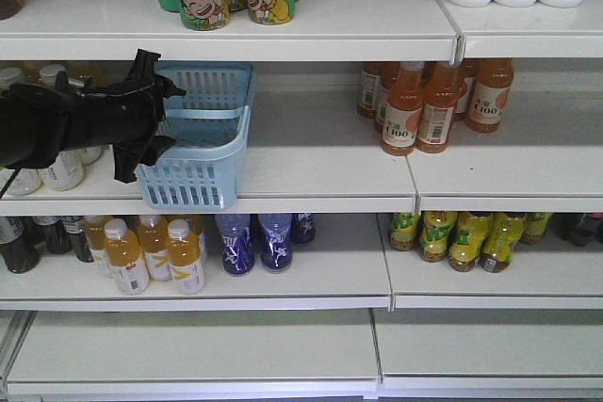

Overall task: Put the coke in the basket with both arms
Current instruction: 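Reach the left gripper to the light-blue basket's handle, then grasp the basket handle with the left gripper and lift it off the shelf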

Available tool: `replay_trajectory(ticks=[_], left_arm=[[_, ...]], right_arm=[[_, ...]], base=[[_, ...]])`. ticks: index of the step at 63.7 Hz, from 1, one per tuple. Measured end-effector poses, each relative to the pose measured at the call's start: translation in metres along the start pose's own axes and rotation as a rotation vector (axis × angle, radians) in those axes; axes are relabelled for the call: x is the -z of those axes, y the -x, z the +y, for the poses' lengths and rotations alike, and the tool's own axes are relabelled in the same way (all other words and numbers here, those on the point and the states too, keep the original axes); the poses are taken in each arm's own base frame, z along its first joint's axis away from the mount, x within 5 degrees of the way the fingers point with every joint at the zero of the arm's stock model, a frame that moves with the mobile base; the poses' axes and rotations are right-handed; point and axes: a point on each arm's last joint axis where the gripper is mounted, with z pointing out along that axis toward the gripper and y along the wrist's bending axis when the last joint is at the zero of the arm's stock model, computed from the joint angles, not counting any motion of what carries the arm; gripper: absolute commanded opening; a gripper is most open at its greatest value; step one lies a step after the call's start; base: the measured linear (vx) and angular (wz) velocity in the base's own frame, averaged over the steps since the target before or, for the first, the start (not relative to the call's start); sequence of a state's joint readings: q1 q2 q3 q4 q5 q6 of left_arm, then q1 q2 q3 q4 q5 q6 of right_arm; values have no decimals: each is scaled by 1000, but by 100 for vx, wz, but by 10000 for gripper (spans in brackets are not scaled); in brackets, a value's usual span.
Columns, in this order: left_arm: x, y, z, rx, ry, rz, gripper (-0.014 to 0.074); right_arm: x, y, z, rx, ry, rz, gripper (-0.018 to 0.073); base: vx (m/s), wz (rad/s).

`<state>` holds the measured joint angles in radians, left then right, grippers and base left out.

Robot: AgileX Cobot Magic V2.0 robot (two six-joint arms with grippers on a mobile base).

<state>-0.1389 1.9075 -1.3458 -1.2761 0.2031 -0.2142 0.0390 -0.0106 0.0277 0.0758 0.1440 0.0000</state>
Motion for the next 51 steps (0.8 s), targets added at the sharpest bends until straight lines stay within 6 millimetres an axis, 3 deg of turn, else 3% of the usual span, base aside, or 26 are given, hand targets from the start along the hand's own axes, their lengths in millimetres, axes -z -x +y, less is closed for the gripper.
replay_trajectory(ticks=[18,30,36,51], left_arm=[[-25,5,-3,59,-19,-2,318],[-33,6,0,82,-14,3,-6],[-31,4,-2,48,-19,27,-8],[-18,-12,-12,-269,-54,179,-8]], right_arm=[[0,0,0,0,0,0,-9],[0,0,0,0,0,0,-9],[0,0,0,0,0,0,-9],[0,0,0,0,0,0,-9]], base=[[0,0],[0,0],[0,0],[0,0]])
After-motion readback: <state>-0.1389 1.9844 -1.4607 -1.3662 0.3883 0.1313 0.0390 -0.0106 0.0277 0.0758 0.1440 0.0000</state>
